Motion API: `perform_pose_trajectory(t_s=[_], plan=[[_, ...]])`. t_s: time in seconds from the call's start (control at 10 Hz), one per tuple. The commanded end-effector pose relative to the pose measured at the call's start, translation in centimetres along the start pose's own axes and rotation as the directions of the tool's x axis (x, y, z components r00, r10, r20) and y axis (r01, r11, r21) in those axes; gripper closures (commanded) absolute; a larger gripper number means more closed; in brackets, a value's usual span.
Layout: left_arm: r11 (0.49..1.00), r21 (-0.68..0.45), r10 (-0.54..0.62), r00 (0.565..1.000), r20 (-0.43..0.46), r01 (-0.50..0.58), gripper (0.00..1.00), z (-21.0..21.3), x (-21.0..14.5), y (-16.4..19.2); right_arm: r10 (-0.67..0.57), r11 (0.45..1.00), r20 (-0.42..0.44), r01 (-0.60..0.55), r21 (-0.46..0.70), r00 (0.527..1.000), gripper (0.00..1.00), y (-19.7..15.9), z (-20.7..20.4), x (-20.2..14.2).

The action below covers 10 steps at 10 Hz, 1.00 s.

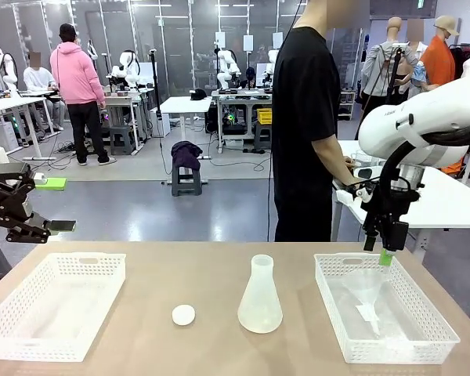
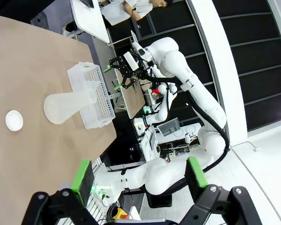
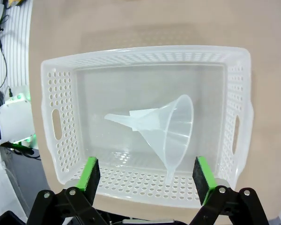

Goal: Prepare the solutions needed for the experiment.
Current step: Pick up the Plastic Funnel and insert it into the Big flask.

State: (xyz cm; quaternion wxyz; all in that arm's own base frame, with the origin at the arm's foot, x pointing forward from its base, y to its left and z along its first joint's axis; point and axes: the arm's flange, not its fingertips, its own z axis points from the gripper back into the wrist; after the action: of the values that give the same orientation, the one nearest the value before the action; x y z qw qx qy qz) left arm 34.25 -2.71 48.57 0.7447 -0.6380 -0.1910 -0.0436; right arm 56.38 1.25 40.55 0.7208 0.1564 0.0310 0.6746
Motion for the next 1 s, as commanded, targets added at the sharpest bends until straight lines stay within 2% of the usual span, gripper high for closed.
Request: perform_pose_trajectory(t_s=[0.0,0.9], plan=[[1.000,-0.024,0.010,1.000,0.009,-0.009,0.00,-0.2,0.2,-0.2,0.034,0.998,0.017,-0.034,0.048,0.999,0.00,-1.1,-0.2,0.1],[1.000,-0.024,0.010,1.000,0.009,-0.009,0.00,-0.2,0.2,-0.2,0.031,0.977,0.036,-0.038,0.209,0.999,0.00,-3.3,-5.5,-0.1]])
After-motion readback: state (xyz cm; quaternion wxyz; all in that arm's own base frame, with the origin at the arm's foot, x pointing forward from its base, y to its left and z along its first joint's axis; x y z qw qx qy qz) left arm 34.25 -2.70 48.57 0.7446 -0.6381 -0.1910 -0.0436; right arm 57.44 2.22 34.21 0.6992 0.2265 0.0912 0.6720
